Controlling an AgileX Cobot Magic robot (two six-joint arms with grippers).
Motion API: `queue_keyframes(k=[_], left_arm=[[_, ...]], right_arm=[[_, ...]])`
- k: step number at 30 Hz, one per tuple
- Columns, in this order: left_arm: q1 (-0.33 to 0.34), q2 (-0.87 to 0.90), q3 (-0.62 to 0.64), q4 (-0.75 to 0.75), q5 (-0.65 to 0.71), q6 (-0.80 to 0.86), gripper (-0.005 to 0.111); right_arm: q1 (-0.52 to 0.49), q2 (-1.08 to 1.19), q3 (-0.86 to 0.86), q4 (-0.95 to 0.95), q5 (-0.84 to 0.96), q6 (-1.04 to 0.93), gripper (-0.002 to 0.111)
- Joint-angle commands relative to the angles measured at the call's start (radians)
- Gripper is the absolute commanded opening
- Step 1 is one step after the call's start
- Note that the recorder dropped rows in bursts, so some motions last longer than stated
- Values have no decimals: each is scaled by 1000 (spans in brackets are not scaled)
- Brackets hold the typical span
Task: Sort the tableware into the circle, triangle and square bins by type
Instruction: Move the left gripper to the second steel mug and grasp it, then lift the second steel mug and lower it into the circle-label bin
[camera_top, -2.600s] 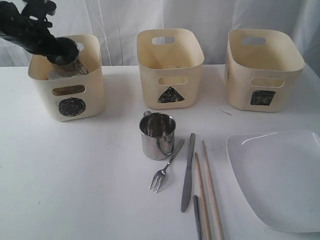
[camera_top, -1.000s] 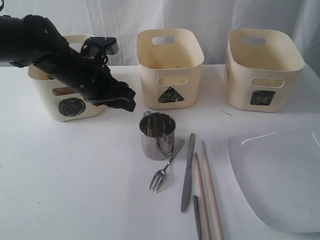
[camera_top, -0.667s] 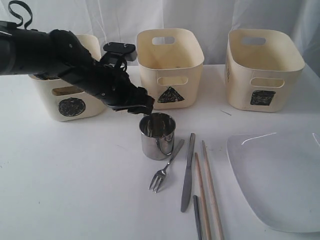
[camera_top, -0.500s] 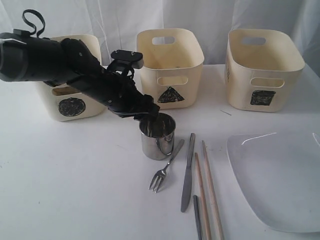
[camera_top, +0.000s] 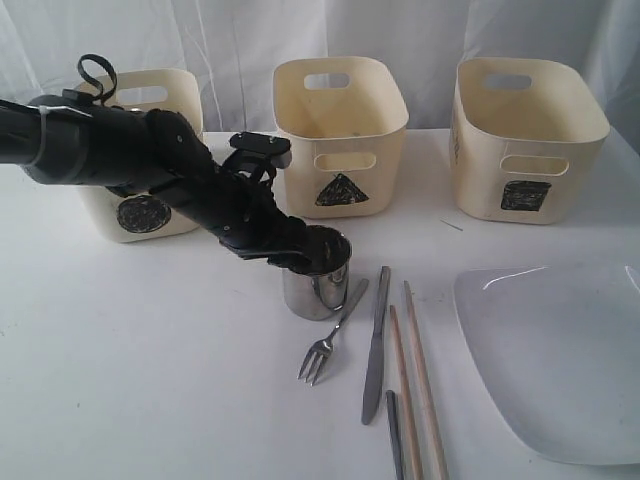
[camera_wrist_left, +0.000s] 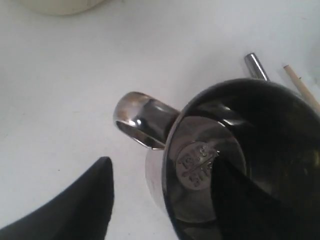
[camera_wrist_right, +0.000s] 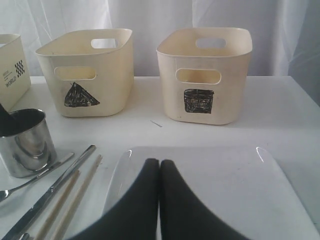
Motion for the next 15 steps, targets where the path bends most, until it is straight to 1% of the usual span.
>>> queue_keyframes(k=[1, 5, 6, 10, 12, 13, 14, 15], left_arm=[[-4, 5, -5, -5, 1, 2, 40], [-4, -7, -5, -3, -28, 4, 6], [-4, -14, -5, -3, -38, 4, 0], [-4, -66, -5, 16, -64, 4, 0], [-3, -151, -5, 57, -39, 12, 0], [-3, -229, -5, 123, -6, 12, 0], [-3, -263, -5, 168, 1, 12, 0], [7, -347, -5, 270, -4, 5, 0]], right_arm=[[3, -3, 5, 1, -9, -4, 0], [3, -3, 5, 1, -9, -4, 0], [3, -3, 5, 1, -9, -4, 0], [3, -3, 5, 1, -9, -4, 0], [3, -3, 5, 1, -9, -4, 0], [3, -3, 5, 1, -9, -4, 0], [3, -3, 5, 1, -9, -4, 0], [3, -3, 5, 1, -9, -4, 0]])
